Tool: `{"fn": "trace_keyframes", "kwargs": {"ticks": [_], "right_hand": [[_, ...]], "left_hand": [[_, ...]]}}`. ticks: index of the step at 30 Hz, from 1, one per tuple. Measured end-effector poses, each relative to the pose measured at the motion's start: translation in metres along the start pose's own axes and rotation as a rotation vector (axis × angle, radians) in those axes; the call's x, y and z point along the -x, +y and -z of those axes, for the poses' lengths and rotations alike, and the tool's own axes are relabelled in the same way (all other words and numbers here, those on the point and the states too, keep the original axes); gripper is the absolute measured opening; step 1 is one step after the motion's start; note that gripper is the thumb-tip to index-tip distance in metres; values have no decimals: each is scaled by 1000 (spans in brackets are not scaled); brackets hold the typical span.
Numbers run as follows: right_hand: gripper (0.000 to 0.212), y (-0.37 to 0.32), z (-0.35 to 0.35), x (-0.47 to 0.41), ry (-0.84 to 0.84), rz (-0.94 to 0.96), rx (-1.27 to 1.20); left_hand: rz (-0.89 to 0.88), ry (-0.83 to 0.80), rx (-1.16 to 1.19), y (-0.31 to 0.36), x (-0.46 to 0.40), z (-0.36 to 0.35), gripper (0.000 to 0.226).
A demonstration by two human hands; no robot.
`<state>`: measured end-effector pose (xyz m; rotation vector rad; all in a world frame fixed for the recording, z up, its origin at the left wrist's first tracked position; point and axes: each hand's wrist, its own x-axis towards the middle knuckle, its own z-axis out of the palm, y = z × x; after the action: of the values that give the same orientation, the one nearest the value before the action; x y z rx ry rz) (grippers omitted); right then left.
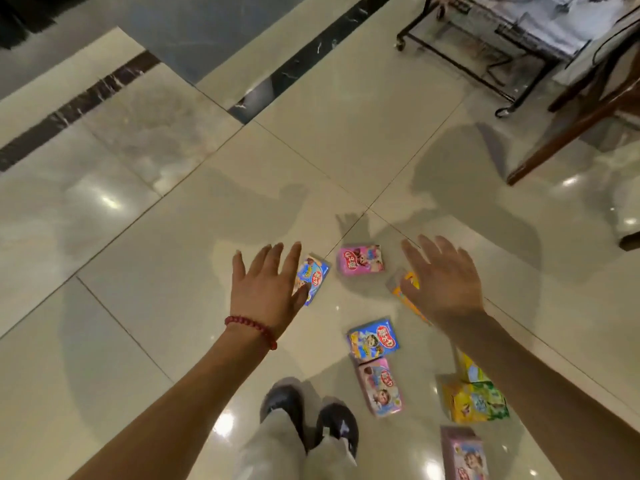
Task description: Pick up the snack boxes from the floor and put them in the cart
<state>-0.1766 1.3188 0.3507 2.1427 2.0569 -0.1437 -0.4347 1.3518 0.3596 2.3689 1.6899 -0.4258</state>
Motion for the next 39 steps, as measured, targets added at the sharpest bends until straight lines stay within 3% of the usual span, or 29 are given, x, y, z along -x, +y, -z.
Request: {"fn": "trace_keyframes", "kwargs": {"ticks": [5,9,15,23,30,36,39], "right_hand": [[63,0,-144,-45,-90,36,2],[91,9,-244,-90,-164,63,80],[105,23,-346,-157,-117,106,57],[111,32,-387,-203,-293,133,6],[110,26,-387,-184,-295,48,119],[98,25,-375,-151,-331,-20,-142],[93,10,-365,-121,-286,-182,-414]], "left_hand": [[-34,-60,24,-2,-75,-122,78],[-35,-83,17,-7,-132,-210,92],[32,-245,68,-8,-197,-324,122],[78,-342,308,-10,-223,-380,136],[79,-246,693,-6,-213,-393,134],[28,-198,746,-3,-196,-376,120],[61,-140,893,-6,-171,-345,117]]}}
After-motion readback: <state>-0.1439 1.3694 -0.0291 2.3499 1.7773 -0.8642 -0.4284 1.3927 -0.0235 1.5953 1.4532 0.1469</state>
